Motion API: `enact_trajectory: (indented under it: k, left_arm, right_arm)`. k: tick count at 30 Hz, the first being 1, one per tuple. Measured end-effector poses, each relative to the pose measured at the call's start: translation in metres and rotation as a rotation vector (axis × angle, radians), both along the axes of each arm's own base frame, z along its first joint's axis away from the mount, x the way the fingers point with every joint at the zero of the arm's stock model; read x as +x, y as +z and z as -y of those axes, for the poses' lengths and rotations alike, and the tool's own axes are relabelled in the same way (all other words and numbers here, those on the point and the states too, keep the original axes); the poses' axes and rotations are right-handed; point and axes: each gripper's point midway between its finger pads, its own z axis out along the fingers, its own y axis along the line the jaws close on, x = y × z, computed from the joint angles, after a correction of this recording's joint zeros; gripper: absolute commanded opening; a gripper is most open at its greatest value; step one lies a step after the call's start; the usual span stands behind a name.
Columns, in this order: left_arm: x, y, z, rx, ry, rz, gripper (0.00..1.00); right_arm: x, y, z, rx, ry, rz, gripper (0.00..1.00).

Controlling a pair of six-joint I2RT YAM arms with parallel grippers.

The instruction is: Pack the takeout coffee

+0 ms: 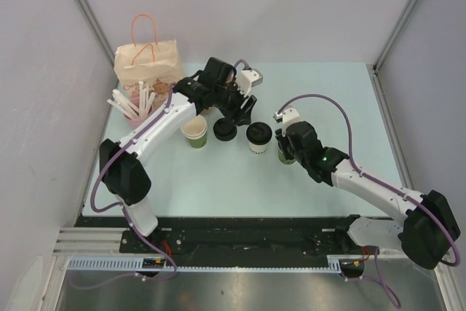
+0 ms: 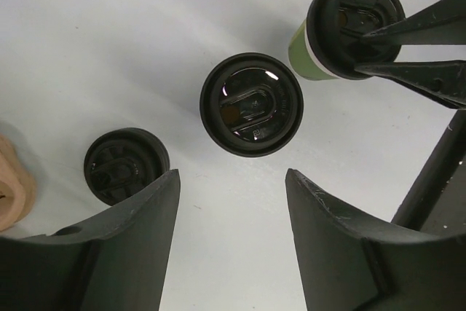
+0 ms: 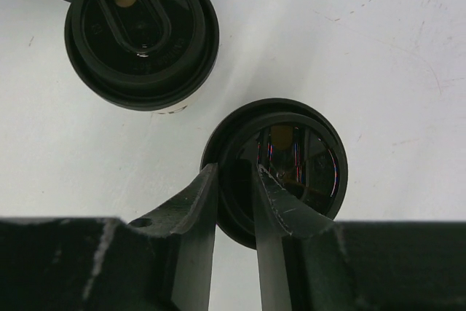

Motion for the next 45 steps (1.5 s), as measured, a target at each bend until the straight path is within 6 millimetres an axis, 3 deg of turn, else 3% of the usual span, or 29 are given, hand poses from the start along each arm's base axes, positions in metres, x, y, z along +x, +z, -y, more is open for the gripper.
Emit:
enact_trajectory:
  k: [7,11,18,28,37,45]
  left_arm:
    - [-0.008,-0.027,0.013,0.010,-0.012,-0.091,0.60]
    - [-0.023,-0.043,0.032,0.030,-0.052,-0.133,0.56]
    - [-0.039,-0.051,0.063,0.021,-0.104,-0.180,0.51]
    - [-0.016,-0.062,0.102,-0.036,-0.045,-0.265,0.50]
    - [-0.013,-0.088,0.121,-0.059,0.007,-0.386,0.28]
    - [-0.016,-0.085,0.127,-0.092,0.002,-0.421,0.17]
  right_arm:
    - [0.005,-0.002,0.003,-0.026,-0.040,0.012,0.24]
    - [0.006,-0.002,0.002,-0.019,-0.063,0.017,0.20]
    - [0.008,-0.003,0.001,0.012,-0.090,0.028,0.16]
    - [0.012,-0.003,0.002,0.057,-0.108,0.042,0.11]
    - [0.008,-0.003,0.004,0.090,-0.109,0.034,0.11]
    - [0.010,-0.003,0.006,0.122,-0.122,0.020,0.10]
